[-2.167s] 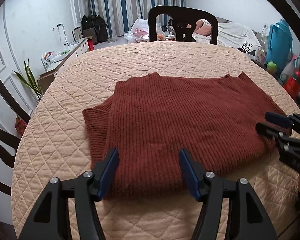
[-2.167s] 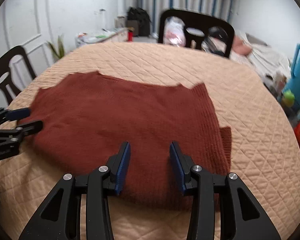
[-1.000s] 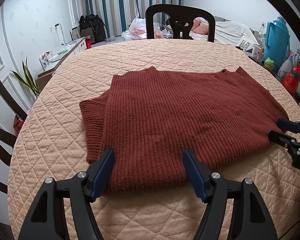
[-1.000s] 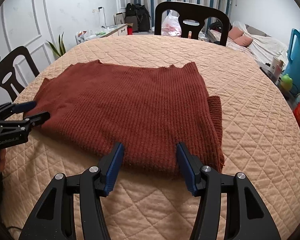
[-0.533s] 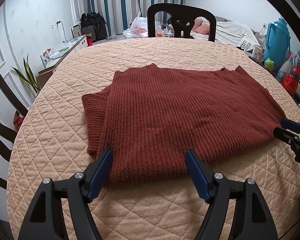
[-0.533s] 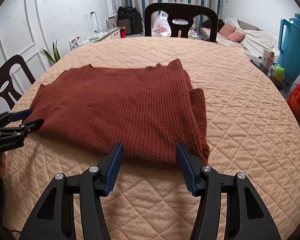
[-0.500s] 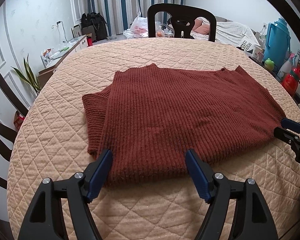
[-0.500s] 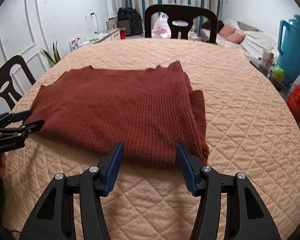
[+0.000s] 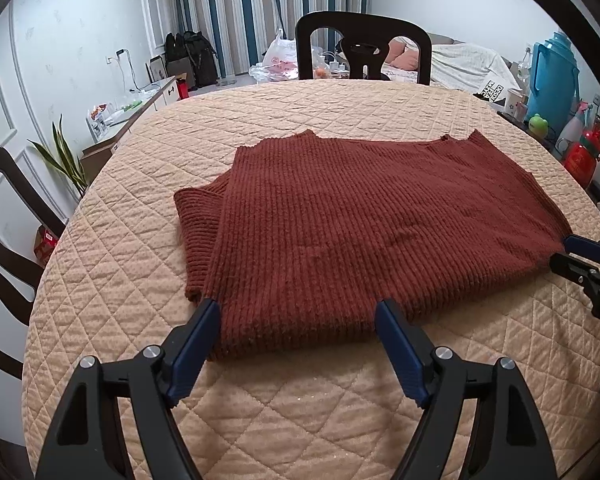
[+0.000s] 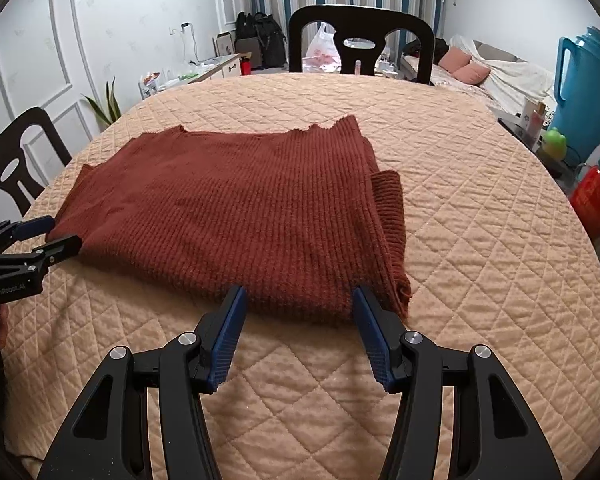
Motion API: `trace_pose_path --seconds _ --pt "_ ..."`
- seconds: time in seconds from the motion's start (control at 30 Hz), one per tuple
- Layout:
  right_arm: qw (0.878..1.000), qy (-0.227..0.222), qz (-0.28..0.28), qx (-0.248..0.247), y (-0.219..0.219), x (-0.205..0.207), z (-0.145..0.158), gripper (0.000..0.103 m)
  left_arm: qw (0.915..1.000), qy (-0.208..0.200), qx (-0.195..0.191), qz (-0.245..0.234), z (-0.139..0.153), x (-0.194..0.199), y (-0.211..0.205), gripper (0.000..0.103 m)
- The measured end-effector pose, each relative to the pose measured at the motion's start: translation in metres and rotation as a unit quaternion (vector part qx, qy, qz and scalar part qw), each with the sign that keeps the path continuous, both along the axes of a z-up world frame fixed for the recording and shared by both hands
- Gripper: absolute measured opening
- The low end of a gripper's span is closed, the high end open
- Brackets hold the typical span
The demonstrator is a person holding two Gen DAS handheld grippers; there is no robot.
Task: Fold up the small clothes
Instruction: 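Move the right gripper to the folded edge of the sweater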
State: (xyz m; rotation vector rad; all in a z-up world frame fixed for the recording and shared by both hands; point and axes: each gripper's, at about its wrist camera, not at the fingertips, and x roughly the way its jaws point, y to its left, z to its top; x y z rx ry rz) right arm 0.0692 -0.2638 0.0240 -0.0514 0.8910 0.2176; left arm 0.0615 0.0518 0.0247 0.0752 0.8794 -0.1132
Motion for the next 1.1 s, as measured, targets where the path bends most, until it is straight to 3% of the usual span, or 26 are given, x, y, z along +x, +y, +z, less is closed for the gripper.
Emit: trace_pose_path --seconds 0.2,0.43,0.53,0.67,0.83,0.97,1.1 --pt "1.000 -0.014 0.010 -0.009 0.006 -0.007 0.008 0.057 0.9990 -0.007 -0.044 0.004 0.014 -0.005 0.020 0.083" --pt "0.990 -0.038 0.126 0.048 0.056 -0.007 0.030 0.059 0.9962 -0.052 -0.066 0.021 0.038 -0.008 0.065 0.087" --pt "0.984 -0.049 0.172 0.023 0.091 -0.004 0.028 0.070 0.9945 -0.055 -0.084 0.029 0.043 -0.006 0.086 0.087" --pt "0.974 -0.047 0.220 0.008 0.127 0.001 0.022 0.070 0.9933 -0.062 -0.088 0.042 0.045 -0.004 0.108 0.087" --pt "0.959 -0.050 0.277 -0.018 0.175 0.002 0.014 0.070 0.9879 -0.053 -0.134 0.059 0.041 0.001 0.135 0.087" --pt "0.953 -0.043 0.298 -0.031 0.202 0.007 0.007 0.070 0.9885 -0.048 -0.130 0.060 0.038 0.006 0.142 0.087" --pt "0.948 -0.047 0.309 -0.056 0.224 0.008 -0.001 0.070 0.9848 -0.037 -0.161 0.055 0.034 0.012 0.149 0.087"
